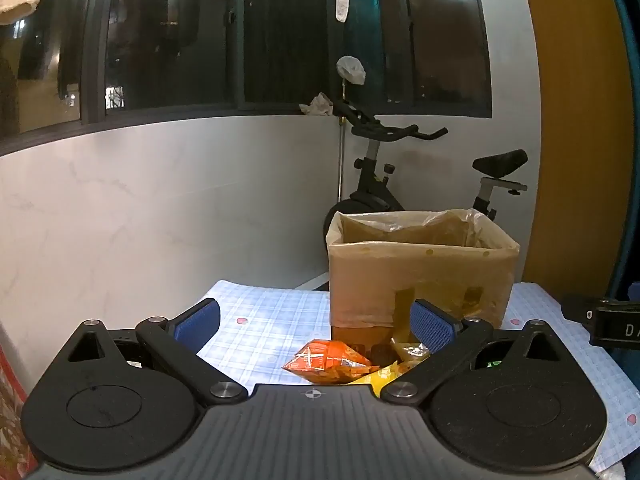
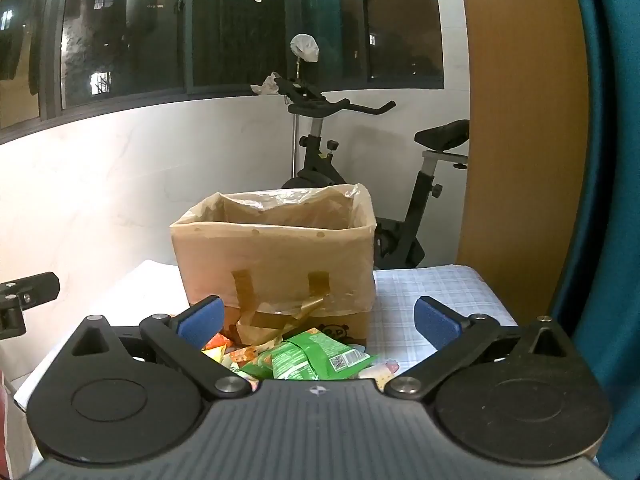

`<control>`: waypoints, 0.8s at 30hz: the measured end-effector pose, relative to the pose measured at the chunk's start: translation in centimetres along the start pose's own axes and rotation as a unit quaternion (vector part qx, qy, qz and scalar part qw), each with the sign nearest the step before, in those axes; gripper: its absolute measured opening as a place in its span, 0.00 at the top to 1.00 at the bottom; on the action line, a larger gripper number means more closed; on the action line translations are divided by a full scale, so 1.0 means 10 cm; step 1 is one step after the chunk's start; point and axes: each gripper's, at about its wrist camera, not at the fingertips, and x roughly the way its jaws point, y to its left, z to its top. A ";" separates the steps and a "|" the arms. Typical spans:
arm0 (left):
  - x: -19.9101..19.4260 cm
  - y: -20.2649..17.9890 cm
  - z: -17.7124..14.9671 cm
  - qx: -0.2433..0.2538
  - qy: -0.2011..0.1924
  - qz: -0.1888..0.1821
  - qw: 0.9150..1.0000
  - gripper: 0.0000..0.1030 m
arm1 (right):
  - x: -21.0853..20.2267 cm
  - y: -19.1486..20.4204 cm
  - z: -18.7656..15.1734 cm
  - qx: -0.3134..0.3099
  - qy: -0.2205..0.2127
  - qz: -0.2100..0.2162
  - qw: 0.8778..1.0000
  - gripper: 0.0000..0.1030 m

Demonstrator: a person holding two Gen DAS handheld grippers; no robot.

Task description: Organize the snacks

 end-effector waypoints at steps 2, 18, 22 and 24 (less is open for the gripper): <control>0.00 0.00 0.00 0.000 0.000 0.000 1.000 0.01 | 0.01 0.00 -0.02 0.000 0.000 0.000 1.000 0.00; -0.01 -0.01 -0.01 -0.002 0.002 0.001 1.000 0.01 | 0.02 -0.02 -0.01 0.003 0.000 -0.002 1.000 0.00; -0.01 -0.01 -0.01 -0.003 0.004 0.001 1.000 0.01 | 0.02 -0.02 -0.01 0.003 0.000 -0.002 1.000 0.00; -0.01 -0.01 0.00 -0.004 0.005 0.001 1.000 0.01 | 0.02 -0.02 -0.01 0.003 0.000 -0.002 1.000 0.00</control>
